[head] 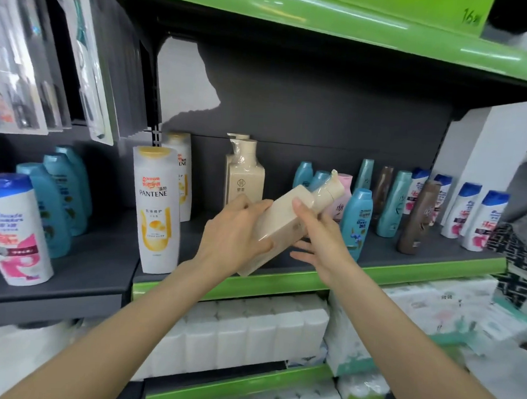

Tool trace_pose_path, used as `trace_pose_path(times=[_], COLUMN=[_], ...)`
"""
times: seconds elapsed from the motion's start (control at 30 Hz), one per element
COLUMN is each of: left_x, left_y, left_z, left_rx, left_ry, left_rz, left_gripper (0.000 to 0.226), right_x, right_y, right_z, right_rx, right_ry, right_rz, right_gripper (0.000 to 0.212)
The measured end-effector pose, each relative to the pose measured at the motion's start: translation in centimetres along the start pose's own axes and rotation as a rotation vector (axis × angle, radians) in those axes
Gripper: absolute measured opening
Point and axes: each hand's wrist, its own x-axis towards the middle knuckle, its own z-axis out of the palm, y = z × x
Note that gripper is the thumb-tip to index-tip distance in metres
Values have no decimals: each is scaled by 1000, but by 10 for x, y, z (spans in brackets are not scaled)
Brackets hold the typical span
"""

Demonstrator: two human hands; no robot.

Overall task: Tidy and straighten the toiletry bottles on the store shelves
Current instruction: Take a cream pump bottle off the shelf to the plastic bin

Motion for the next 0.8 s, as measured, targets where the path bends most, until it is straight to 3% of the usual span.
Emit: trace_pose_path(times=[0.1, 0.17, 0.27, 0.33, 0.43, 0.53, 0.63, 0.8], left_x=[-1, 2, 0, -7, -12, -10, -7, -12], left_y=[2, -3, -21, -31, -32, -27, -27, -27], left_z=[-5, -11, -21, -24, -23, -20, -15, -11], left_rx=[35, -149, -522, -646, -756, -774, -539, -290], left_ry=[-10, -117, -303, -398, -517, -410, -213, 31], left_rz=[44, 42, -97, -229, -302, -307, -274, -146], left_gripper=[70, 70, 75, 82, 74, 70, 62, 81], right_x=[-2, -2, 0, 1, 1, 2, 3, 4], right_y=[-2, -3, -6, -9, -12, -15, -18, -14], right_z=[1, 0, -7, -11, -13, -13, -16, -24], right_rx=[124, 192, 244, 278, 335, 366, 254, 173], right_ry=[41, 67, 57, 32, -1, -48, -43, -47], right_rz=[-42, -61, -84, -104, -130, -113, -77, 6], right_gripper=[45, 43, 42, 40, 32, 27, 32, 33])
